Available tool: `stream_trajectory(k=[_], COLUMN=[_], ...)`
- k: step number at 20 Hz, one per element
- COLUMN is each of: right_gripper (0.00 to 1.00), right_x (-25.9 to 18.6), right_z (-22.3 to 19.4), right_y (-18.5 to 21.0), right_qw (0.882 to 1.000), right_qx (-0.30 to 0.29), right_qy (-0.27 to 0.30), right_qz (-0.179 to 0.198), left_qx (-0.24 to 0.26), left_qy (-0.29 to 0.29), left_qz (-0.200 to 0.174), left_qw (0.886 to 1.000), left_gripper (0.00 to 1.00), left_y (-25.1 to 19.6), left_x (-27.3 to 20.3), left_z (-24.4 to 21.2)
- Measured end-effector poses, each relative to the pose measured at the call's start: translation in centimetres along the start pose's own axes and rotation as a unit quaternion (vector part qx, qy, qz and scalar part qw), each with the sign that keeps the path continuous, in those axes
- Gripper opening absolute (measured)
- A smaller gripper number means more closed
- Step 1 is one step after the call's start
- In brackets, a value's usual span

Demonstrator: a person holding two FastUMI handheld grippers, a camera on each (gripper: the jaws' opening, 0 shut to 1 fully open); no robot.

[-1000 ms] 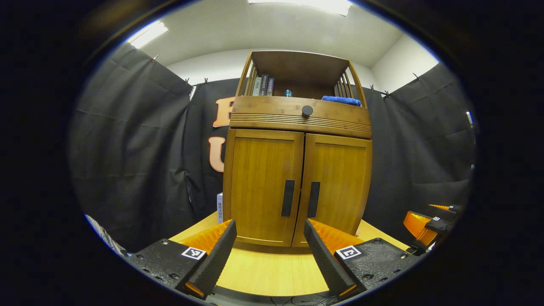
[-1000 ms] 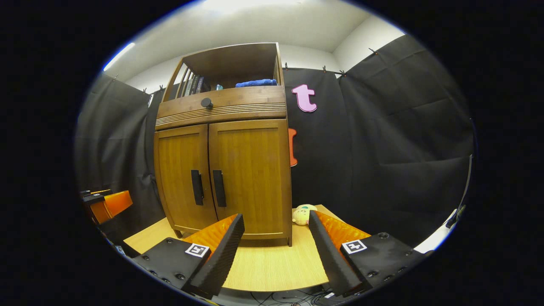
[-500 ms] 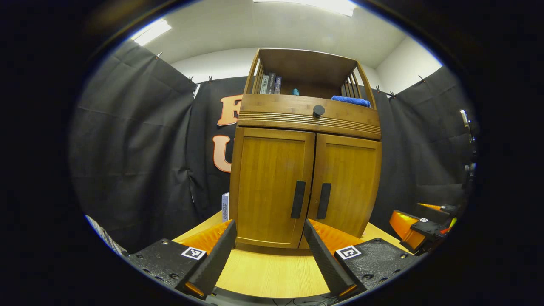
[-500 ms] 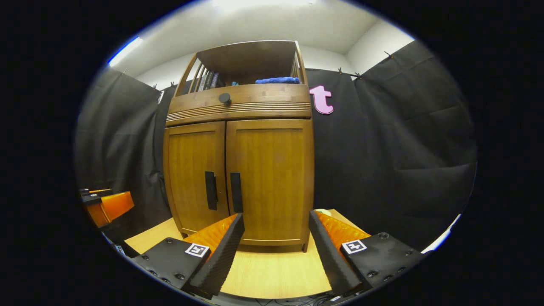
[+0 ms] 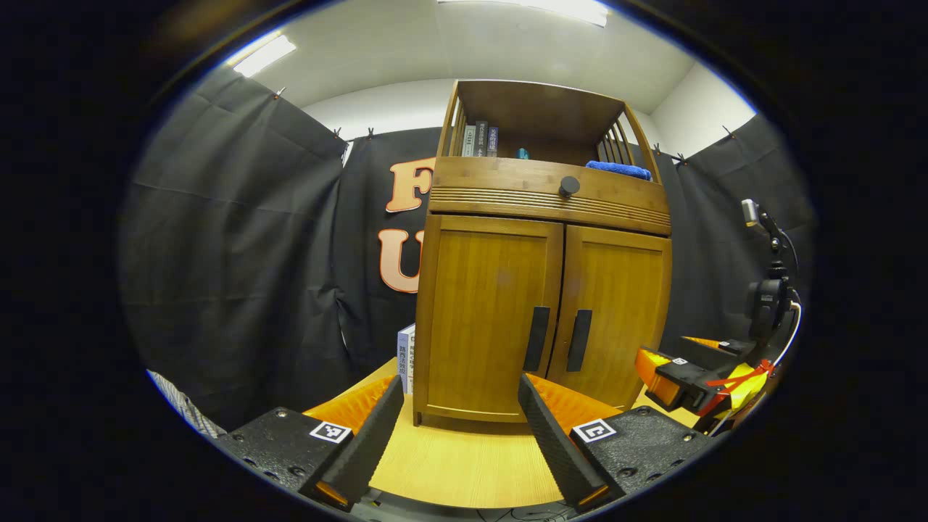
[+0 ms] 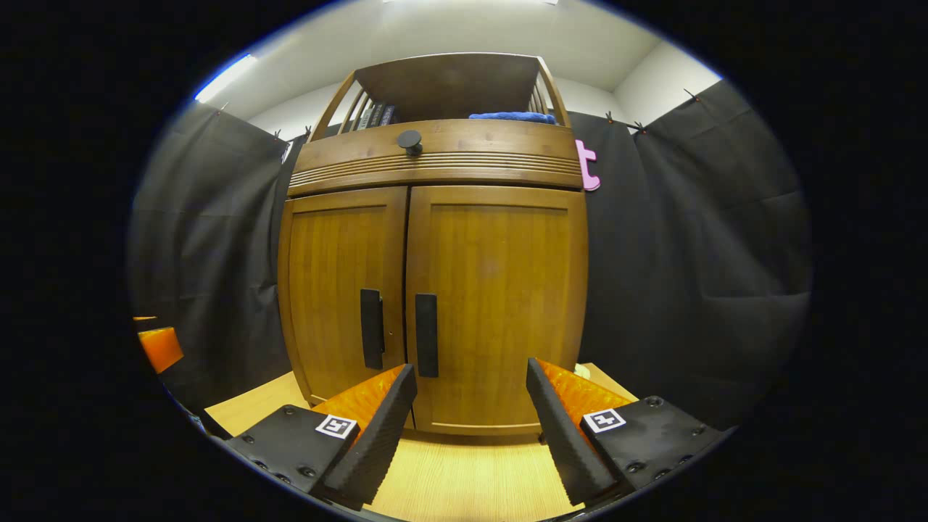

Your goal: Open the right door of the double-door shoe cabinet with the right hand, and open the left door with the left hand.

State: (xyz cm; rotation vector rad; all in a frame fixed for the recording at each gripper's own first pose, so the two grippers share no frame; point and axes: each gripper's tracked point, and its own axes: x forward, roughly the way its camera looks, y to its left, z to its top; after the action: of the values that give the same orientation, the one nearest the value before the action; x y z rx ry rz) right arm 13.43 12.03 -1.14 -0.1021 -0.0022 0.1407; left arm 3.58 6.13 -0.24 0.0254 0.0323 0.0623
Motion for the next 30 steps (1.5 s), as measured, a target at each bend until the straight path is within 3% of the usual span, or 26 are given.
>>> stream_trajectory(k=[2,3,12,19,24,26,27,30], right_gripper=[0.92,0.98,0.98,0.98,0.87,0.89,0.79,0.60], right_x=[1.6,2.4,8.3,12.9,15.0,15.2,15.4,15.7], right_z=[0.1,0.1,-1.0,-2.2,-3.0,-3.5,-3.8,-4.3], right_y=[0.8,1.2,4.2,4.4,4.8,5.0,5.0,4.8], right_qw=[1.000,1.000,1.000,1.000,1.000,0.999,0.999,0.999], right_qx=[-0.001,-0.002,0.004,0.005,0.004,0.007,0.007,0.009], right_qy=[-0.001,-0.002,0.008,0.019,0.028,0.036,0.040,0.047], right_qz=[0.005,0.007,0.023,0.009,0.007,0.008,0.007,0.002], left_qx=[0.001,0.003,0.006,0.014,0.014,0.013,0.014,0.015], left_qy=[0.003,0.004,0.006,0.006,0.017,0.018,0.018,0.020], left_qz=[0.005,0.009,0.040,0.063,0.070,0.074,0.076,0.082], left_qw=[1.000,1.000,0.999,0.998,0.997,0.997,0.997,0.996], left_gripper=[0.94,0.96,0.94,0.94,0.96,0.96,0.96,0.94], left_y=[0.8,1.2,4.8,7.1,8.2,8.6,8.8,9.3], left_x=[0.1,0.2,1.3,2.1,2.2,2.3,2.3,2.3], left_z=[-0.1,-0.1,-0.4,-0.4,-1.1,-1.2,-1.2,-1.3])
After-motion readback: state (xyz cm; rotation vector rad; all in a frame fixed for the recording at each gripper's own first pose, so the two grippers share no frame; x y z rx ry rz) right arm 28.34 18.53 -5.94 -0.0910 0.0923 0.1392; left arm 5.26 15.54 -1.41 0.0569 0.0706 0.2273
